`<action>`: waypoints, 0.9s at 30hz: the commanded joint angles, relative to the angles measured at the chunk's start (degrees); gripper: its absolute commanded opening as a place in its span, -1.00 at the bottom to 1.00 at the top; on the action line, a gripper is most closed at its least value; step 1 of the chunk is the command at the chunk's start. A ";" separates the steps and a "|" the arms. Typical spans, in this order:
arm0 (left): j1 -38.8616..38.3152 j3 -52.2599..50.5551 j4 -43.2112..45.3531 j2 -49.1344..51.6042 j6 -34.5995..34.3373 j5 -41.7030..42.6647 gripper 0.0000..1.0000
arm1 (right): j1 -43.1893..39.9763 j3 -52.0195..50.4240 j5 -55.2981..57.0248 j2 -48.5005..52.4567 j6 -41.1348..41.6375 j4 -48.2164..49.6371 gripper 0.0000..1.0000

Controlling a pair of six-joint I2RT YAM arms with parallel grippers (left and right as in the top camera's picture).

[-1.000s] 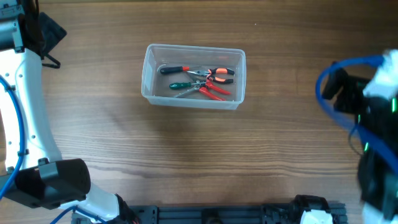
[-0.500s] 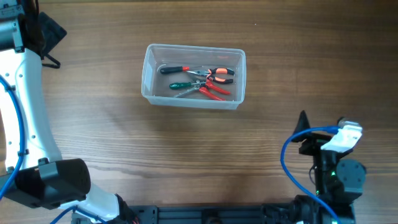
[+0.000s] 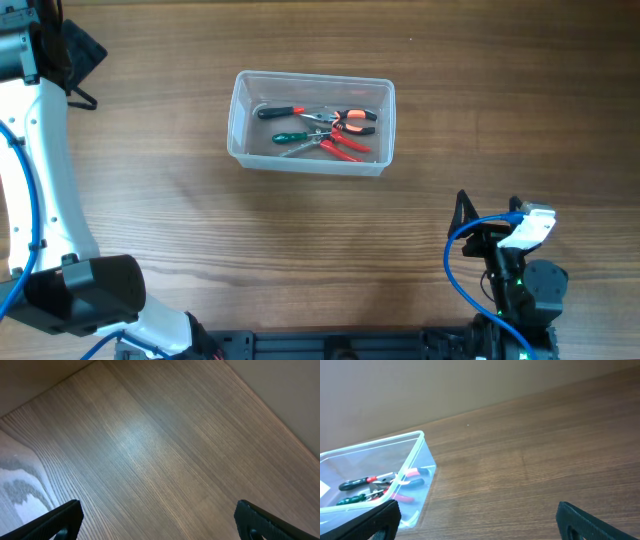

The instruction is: Pack container

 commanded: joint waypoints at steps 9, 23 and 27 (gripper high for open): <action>0.31 0.52 0.02 -0.24 0.26 0.09 1.00 | 0.28 -0.02 -1.03 -1.07 1.22 0.50 0.99; 0.31 0.52 0.02 -0.22 0.26 0.09 1.00 | 0.28 -0.02 -1.01 -1.07 1.25 0.50 0.99; -0.11 0.42 0.00 -2.21 0.26 0.09 0.99 | 0.28 -0.02 -1.03 -1.07 1.25 0.50 1.00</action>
